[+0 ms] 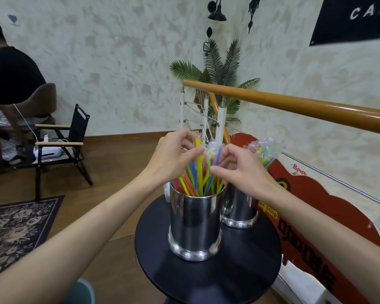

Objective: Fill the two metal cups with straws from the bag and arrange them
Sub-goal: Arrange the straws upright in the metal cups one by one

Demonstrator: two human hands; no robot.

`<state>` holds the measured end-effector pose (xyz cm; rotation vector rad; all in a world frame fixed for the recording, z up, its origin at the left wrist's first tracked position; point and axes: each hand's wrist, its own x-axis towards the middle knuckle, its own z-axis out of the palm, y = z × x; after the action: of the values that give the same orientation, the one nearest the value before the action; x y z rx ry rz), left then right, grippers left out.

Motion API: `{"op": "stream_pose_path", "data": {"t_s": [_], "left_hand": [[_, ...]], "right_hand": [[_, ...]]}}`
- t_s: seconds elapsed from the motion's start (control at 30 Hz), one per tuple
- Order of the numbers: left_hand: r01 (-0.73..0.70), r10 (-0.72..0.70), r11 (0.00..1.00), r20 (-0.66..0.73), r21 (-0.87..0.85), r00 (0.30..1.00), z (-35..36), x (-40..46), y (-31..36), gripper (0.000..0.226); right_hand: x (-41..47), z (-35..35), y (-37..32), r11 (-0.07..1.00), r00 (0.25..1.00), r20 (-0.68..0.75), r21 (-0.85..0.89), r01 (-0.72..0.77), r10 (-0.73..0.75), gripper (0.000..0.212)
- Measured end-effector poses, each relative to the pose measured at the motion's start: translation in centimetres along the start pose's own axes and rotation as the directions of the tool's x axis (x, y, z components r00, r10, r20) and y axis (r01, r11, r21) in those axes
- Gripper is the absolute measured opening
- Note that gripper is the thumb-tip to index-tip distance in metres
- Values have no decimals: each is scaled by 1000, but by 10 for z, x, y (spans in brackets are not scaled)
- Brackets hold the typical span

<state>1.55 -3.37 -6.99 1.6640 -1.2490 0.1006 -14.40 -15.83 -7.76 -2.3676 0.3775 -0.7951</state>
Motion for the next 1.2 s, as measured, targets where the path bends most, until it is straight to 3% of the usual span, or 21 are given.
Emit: {"op": "stream_pose_path", "data": {"t_s": [0.33,0.53,0.77,1.0,1.2], "left_hand": [[52,-51,997,7,-65,999,-4,-1,-3,30],[15,-8,995,80,-96,997,-6,-4,-1,11],[-15,17,1000,153,-12,988,-8,-7,3,17],[0,6,999,116,-47,993,-6,-5,3,32],[0,9,997,120,-72,993,-7,-6,10,28]], "right_hand": [[1,2,-1,1000,1000,4,-13,11,-11,21],[1,2,3,999,1000,4,-39,15,-14,21],[3,6,5,998,1000,14,-63,7,-6,18],[9,12,6,989,999,45,-147,-2,9,12],[8,15,5,993,1000,1,-118,0,0,8]]}}
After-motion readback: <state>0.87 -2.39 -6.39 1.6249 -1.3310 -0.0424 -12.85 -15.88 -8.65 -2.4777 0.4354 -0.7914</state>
